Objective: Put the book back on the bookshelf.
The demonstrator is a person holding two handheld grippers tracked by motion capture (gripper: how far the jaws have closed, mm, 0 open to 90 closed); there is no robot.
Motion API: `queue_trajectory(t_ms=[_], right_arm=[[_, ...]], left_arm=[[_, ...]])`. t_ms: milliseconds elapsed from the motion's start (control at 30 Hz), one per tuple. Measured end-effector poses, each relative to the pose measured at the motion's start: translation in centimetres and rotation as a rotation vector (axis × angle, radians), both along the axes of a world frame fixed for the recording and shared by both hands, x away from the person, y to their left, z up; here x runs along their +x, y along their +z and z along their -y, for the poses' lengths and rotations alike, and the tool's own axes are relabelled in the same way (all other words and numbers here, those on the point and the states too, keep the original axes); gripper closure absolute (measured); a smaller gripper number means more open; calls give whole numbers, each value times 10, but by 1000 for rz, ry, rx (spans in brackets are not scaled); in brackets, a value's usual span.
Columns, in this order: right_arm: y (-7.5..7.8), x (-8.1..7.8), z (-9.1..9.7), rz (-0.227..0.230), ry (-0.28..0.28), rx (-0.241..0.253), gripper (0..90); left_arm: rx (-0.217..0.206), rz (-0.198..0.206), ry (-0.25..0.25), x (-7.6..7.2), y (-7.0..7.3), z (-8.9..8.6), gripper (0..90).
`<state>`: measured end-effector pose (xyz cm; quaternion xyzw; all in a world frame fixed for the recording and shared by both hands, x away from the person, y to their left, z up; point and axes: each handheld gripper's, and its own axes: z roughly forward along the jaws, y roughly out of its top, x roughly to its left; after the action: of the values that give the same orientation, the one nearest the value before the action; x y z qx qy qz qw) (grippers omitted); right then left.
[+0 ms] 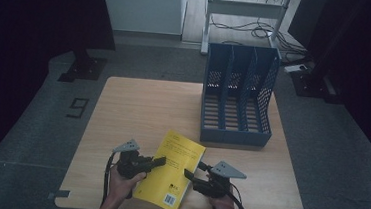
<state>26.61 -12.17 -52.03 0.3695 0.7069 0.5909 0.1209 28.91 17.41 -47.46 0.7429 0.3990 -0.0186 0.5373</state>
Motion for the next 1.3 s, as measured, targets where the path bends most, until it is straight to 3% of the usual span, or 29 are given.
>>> queue_trajectory(t_ms=[467, 1067, 1200, 1300], right_arm=[[4, -2, -1, 24, 15, 6, 438], [10, -3, 2, 60, 33, 3, 572], [14, -5, 2, 75, 28, -3, 589], [19, -8, 1, 101, 20, -17, 601]], left_arm=[[5, -3, -21, -1, -3, 6, 834], [12, -6, -36, 0, -4, 7, 823], [6, 1, -34, -1, -4, 7, 822], [-12, 27, -28, -3, -1, 7, 822]])
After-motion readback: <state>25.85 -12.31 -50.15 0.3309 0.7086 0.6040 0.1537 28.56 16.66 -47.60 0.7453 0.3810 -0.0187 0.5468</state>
